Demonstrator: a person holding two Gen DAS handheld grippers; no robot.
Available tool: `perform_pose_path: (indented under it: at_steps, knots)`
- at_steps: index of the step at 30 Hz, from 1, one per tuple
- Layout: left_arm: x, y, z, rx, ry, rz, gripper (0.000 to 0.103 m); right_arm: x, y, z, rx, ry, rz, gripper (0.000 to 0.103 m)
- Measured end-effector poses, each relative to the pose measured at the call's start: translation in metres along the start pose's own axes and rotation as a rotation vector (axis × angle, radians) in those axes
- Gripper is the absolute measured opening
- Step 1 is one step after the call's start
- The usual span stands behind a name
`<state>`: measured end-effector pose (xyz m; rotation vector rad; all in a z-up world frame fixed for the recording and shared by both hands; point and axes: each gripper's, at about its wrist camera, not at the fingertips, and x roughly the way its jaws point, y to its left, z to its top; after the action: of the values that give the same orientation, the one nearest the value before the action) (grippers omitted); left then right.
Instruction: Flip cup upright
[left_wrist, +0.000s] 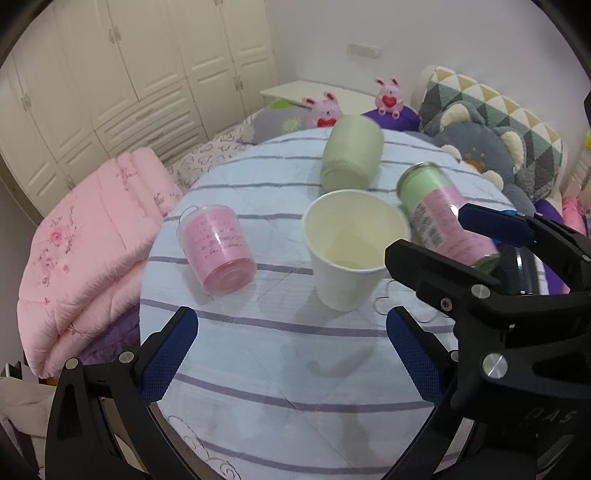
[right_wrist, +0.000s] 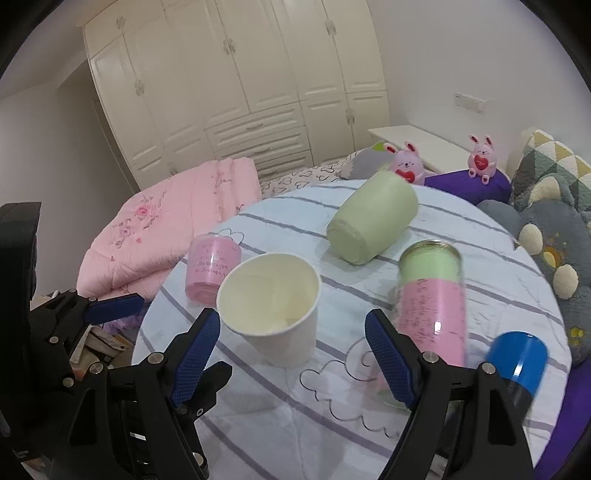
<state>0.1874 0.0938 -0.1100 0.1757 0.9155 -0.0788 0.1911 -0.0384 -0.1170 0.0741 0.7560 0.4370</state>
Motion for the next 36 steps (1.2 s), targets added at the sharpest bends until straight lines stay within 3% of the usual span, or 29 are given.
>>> perform_pose_path:
  at_steps: [24, 36]
  knots:
    - [-0.104, -0.081, -0.016, 0.018, -0.225, 0.001, 0.103, -0.133, -0.033, -0.023, 0.018, -0.107, -0.059, 0.082]
    - [-0.134, -0.098, -0.025, -0.078, -0.324, -0.041, 0.103, -0.175, -0.041, -0.035, 0.01, -0.188, -0.122, 0.082]
